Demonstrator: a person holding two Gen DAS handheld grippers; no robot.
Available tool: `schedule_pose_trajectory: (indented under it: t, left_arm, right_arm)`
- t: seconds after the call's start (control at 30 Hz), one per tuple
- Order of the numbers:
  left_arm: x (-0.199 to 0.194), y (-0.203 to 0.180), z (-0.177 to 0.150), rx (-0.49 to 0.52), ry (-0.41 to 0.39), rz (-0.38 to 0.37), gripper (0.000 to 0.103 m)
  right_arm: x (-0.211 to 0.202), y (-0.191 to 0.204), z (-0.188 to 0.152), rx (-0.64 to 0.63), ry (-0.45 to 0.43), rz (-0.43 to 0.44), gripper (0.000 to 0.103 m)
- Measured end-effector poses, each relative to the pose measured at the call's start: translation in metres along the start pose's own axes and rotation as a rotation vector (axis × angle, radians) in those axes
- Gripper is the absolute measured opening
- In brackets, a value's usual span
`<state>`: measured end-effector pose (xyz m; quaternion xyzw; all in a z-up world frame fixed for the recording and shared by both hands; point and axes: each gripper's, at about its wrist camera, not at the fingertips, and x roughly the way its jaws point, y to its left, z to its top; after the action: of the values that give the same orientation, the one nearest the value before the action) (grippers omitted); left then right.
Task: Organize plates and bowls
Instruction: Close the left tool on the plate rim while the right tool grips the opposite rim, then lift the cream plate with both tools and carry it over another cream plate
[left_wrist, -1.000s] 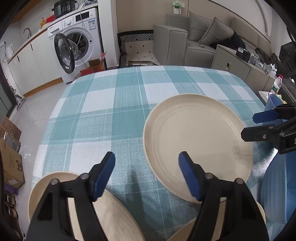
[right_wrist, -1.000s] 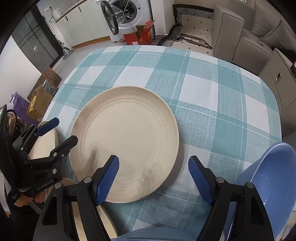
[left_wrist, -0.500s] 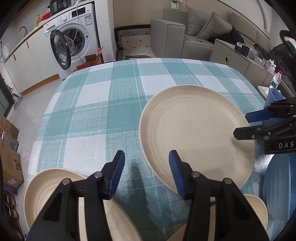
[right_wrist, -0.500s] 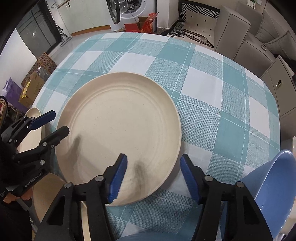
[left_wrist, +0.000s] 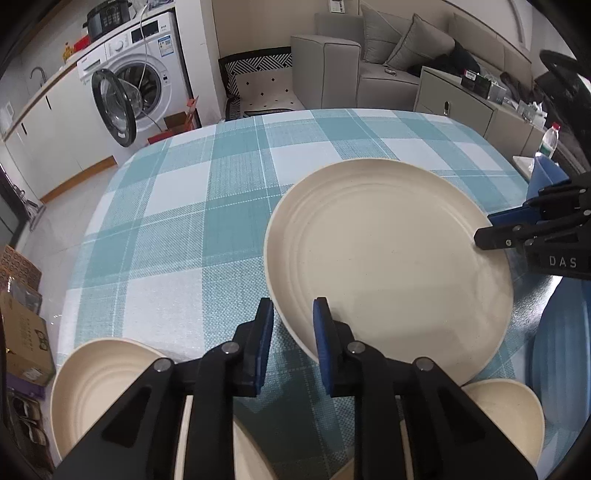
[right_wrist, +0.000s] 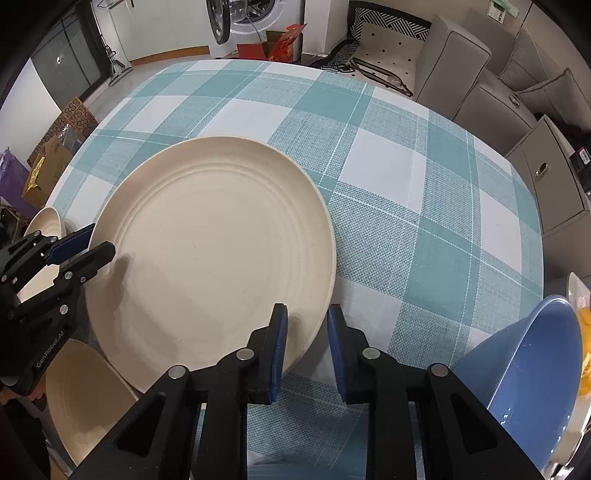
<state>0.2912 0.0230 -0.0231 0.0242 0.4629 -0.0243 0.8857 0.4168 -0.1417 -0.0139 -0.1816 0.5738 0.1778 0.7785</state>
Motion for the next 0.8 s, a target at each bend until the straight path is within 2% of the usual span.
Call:
schedule_pose_trajectory:
  t: [0.1,0.47,0.8]
  left_arm:
    - [0.0,0.001,0.0,-0.004,0.0,0.005,0.016]
    - [-0.01,0.001,0.005,-0.005,-0.015,0.017,0.014]
    - [-0.044,0.004,0.004,-0.021,-0.072,0.018,0.014]
  right_arm:
    - [0.0,0.001,-0.001,-0.009,-0.008,-0.013,0.017]
    - [-0.007,0.002,-0.002,-0.013,-0.027,-0.017,0.016]
    - [-0.037,0.008,-0.007,-0.018,-0.073,-0.018,0.016]
